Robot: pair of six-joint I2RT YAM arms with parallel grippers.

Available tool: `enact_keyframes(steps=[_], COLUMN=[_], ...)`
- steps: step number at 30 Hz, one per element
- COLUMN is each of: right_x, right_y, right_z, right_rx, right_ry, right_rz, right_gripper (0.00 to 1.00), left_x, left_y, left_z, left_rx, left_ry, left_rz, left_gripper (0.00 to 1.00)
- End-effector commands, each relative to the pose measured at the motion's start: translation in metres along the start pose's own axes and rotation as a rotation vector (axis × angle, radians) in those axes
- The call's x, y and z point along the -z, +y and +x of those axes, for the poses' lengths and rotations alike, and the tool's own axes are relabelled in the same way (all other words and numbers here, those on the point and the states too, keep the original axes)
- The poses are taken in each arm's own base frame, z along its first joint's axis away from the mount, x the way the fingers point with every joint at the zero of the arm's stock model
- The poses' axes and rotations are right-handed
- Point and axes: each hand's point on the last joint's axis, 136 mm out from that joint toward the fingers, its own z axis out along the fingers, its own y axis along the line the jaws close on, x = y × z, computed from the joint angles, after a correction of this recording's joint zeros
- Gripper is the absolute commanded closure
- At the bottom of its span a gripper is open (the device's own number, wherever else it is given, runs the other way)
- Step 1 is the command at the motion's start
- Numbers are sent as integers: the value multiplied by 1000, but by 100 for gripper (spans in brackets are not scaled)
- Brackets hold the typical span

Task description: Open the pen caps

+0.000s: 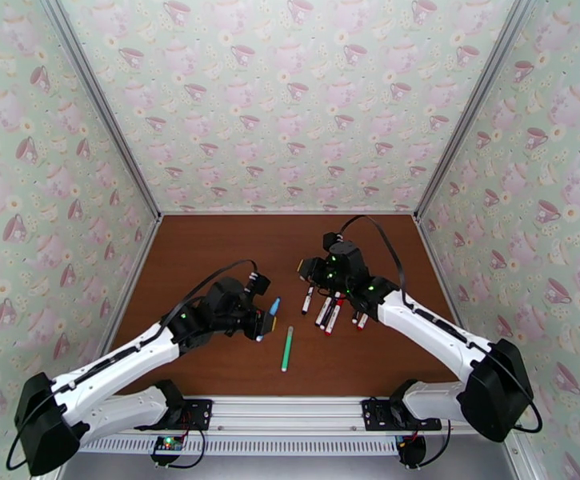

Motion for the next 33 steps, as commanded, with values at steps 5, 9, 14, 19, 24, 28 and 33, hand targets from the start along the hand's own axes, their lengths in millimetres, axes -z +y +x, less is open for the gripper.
enact_keyframes(steps=[5, 9, 14, 19, 24, 28, 33], right_x=[-25, -29, -32, -37, -27, -15, 1], right_y=[-16, -14, -15, -29, -28, -27, -35], right_z=[21, 24, 34, 49, 67, 73, 68], right_rx=[165, 218, 223, 226, 182, 148, 116], right_ry=[145, 193, 227, 272, 326, 300, 252], right_rz=[51, 51, 30, 43, 32, 61, 124], right_gripper=[100, 100, 100, 100, 99, 99, 99], left_x=[-1, -2, -11, -29, -47, -64, -74], left_y=[87, 129, 161, 190, 206, 219, 229], left_z=[-10, -10, -14, -23, -29, -28, -19], left_rx=[167, 113, 91, 91, 73, 111, 156], left_ry=[-20, 55, 132, 162, 193, 218, 248], left_rz=[-374, -595, -720, -757, -748, -681, -622], left_gripper=[89, 92, 93, 93, 91, 90, 87])
